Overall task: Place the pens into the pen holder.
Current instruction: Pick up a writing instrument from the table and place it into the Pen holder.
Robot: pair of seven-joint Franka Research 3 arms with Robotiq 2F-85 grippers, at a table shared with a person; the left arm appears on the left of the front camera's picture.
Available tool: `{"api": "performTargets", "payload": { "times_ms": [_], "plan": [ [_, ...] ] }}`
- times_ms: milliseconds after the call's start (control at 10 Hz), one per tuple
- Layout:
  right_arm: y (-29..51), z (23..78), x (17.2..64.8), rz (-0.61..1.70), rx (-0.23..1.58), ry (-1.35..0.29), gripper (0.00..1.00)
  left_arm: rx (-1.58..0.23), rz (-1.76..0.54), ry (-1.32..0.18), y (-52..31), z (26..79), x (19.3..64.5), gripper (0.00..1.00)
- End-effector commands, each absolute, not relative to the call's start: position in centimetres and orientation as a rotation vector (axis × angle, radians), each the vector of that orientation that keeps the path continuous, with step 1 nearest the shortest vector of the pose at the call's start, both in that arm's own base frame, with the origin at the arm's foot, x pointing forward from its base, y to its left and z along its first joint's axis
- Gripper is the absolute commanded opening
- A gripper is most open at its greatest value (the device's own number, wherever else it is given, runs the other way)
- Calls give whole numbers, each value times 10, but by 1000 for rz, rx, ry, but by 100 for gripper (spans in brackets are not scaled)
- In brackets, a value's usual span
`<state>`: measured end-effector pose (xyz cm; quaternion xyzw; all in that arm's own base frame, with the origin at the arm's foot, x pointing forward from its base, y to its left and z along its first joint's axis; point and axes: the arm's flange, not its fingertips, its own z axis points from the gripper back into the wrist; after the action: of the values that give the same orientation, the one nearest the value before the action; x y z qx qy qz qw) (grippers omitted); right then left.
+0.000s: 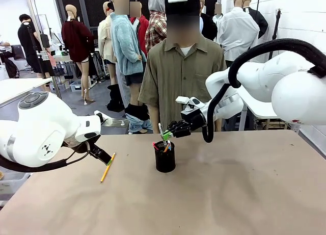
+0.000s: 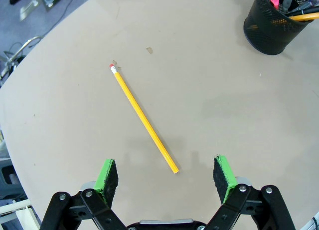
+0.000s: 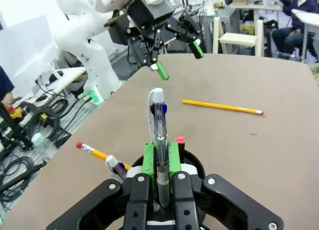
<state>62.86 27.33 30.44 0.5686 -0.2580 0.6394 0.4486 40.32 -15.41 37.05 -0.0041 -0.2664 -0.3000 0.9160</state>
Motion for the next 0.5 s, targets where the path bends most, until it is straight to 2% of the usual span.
{"api": "performTargets", "payload": {
  "times_ms": [0,400],
  "plan": [
    [274,311,635,1594,1408,-603,45,-14,-610,-550,-151,371,403,100],
    [260,327,618,1605,1344,-694,45,-14,-610,-550,-151,371,403,100]
  ]
}}
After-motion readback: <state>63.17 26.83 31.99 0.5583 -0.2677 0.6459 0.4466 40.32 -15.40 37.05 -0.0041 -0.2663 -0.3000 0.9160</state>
